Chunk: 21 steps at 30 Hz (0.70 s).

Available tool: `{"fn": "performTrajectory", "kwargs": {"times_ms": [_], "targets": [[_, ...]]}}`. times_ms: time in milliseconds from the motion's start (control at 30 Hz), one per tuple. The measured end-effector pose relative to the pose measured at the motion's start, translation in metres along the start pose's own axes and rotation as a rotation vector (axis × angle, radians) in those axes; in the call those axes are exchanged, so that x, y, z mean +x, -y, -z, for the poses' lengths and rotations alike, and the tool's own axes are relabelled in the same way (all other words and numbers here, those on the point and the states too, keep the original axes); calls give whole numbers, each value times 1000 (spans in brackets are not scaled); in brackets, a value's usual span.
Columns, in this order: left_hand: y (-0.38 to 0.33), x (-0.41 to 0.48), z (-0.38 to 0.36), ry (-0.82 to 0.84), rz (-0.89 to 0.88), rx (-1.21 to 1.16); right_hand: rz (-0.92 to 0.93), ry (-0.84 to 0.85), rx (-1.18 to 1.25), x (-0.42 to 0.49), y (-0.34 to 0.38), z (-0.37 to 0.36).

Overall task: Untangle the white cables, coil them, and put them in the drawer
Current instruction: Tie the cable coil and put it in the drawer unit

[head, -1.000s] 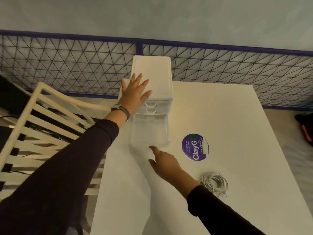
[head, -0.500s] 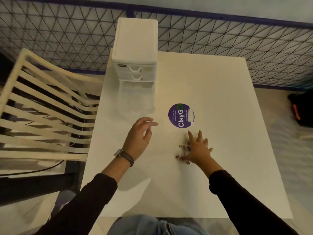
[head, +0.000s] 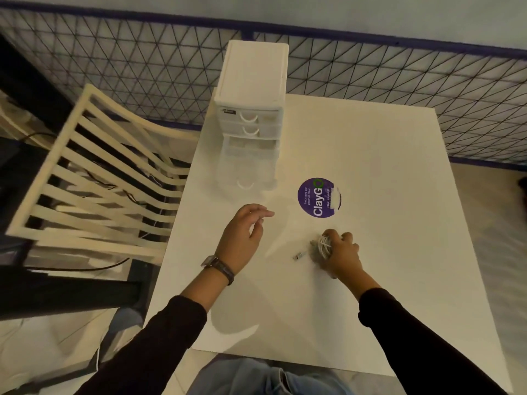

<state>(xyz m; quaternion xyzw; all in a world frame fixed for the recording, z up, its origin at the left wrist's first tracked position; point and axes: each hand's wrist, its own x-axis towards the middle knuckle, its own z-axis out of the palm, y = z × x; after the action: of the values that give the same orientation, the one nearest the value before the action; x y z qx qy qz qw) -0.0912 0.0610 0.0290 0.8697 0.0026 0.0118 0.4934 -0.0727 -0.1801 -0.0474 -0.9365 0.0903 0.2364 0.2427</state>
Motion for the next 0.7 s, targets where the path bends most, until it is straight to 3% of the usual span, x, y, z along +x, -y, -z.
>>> {"fn": "performTrajectory", "kwargs": {"times_ms": [167, 367, 567, 700], "targets": [[3, 6, 17, -58, 22, -11, 72, -94, 122, 0, 26, 18], [14, 19, 44, -136, 44, -20, 312, -269, 111, 16, 106, 63], [27, 40, 73, -231, 47, 0, 580, -408, -272, 47, 201, 94], [34, 50, 88, -266, 46, 8, 610, -371, -581, 75, 243, 82]]}}
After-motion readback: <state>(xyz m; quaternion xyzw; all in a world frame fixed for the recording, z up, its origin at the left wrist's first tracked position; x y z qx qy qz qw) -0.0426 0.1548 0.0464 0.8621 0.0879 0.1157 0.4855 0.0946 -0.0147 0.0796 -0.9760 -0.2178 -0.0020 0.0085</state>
